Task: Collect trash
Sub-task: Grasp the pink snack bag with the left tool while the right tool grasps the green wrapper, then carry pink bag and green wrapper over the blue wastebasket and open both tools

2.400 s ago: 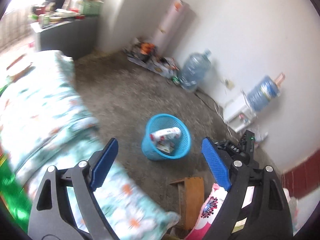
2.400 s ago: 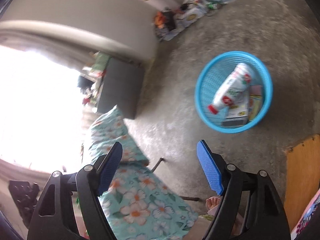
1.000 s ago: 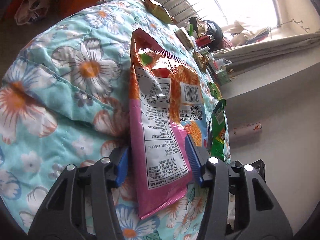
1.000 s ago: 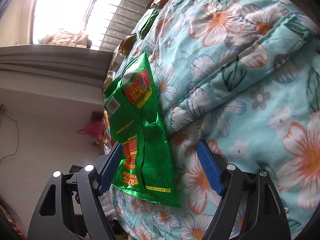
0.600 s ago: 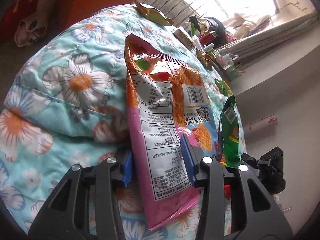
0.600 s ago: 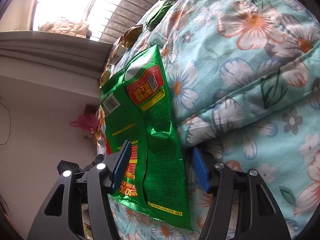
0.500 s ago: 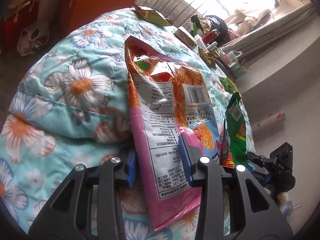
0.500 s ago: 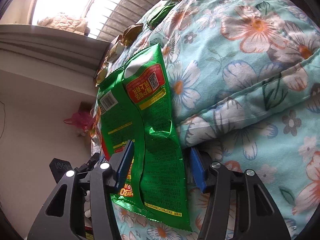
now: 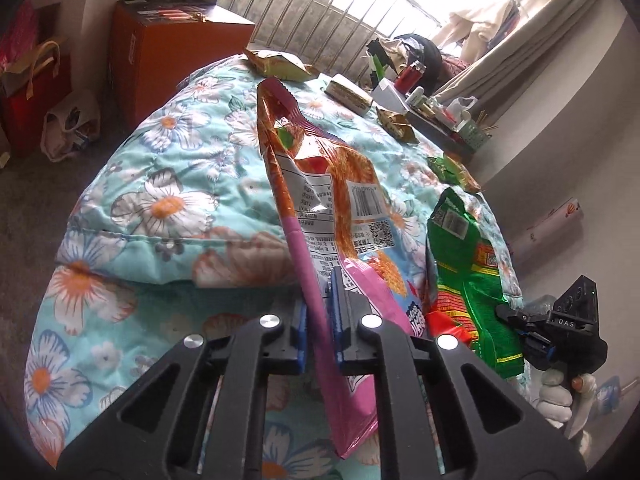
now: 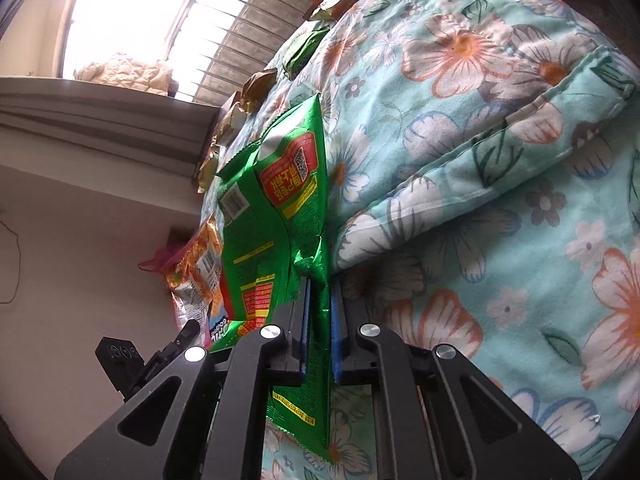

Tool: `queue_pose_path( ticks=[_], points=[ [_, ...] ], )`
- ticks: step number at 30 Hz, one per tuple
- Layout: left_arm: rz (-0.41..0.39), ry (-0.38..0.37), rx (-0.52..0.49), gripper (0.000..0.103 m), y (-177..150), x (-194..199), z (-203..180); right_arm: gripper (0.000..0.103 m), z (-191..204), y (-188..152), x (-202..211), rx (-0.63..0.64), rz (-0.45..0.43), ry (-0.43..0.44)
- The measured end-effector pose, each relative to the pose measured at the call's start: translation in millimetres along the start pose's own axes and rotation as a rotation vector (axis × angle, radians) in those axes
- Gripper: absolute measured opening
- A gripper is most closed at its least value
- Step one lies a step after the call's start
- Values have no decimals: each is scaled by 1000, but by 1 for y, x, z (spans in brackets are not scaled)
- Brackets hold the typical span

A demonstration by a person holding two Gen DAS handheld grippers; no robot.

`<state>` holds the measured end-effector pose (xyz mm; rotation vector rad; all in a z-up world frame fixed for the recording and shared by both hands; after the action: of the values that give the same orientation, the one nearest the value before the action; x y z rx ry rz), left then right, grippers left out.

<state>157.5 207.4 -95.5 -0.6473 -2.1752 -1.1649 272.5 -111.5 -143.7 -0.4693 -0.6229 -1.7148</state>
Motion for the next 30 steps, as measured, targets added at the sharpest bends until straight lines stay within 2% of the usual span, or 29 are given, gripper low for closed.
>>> queue_pose_path(
  ticks=[4, 12, 22, 30],
  points=[
    [-17, -67, -11, 2, 5, 15, -19, 5, 4, -3, 23, -7, -40, 46],
    [-57, -198, -86, 1, 12, 48, -76, 4, -1, -14, 92, -20, -159, 125],
    [-15, -350, -226, 1, -2, 57, -171, 4, -55, -48, 183, -130, -356, 209],
    [37, -474, -377, 1, -26, 49, -279, 4, -111, -65, 261, -219, -550, 259]
  ],
)
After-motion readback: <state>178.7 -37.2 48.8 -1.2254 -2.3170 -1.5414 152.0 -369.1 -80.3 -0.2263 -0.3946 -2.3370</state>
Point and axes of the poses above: each gripper's, at about its wrist camera, not at the fingertips, and x roughly against the way its jaws point, z to its left, y to its top, the point moved 7 cm from there along -x, roughly the way its jaws point, and after that the axes turned 3 degrees about -x, right-handed, at the moved point
